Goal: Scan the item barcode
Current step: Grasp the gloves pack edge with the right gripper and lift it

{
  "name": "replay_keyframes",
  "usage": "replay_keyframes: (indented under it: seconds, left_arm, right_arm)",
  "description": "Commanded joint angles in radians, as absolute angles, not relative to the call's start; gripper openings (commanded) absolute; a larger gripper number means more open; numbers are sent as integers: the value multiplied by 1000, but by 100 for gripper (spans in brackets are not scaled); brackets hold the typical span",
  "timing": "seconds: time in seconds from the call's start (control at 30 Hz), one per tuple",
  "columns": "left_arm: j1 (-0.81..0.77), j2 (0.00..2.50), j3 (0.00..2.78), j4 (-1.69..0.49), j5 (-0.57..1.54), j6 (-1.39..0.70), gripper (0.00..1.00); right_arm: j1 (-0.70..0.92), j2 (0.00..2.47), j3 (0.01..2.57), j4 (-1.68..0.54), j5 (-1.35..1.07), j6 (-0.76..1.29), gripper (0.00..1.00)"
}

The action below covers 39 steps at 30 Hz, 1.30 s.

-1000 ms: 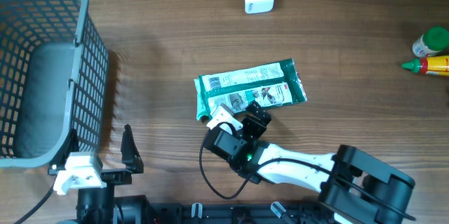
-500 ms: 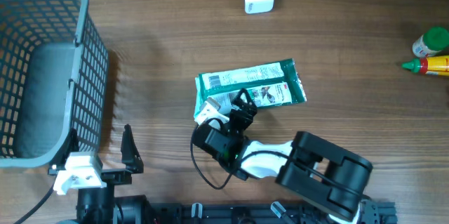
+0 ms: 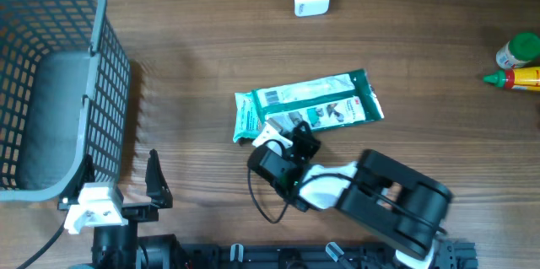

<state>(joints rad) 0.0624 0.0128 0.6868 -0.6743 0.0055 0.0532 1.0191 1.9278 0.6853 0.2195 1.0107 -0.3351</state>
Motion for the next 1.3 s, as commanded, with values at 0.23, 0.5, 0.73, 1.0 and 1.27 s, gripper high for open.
replay_keyframes:
  seconds: [0.23,0.5,0.73,1.0,1.27]
  left_arm:
    - [70,5,684,-672,3,44,100]
    - [70,5,684,-672,3,44,100]
    - [70,5,684,-672,3,44,100]
    - [70,5,684,-672,3,44,100]
    - [70,5,684,-672,3,44,100]
  right_arm:
    - [1030,1174,680,224,956,-607,4]
    - [1076,718,680,46,534,-550,4]
    - [1076,552,680,-158,40,-771,4]
    - [1076,552,681,-82,-106,-1313,5]
    - [1076,552,680,-122,-22,-1417,4]
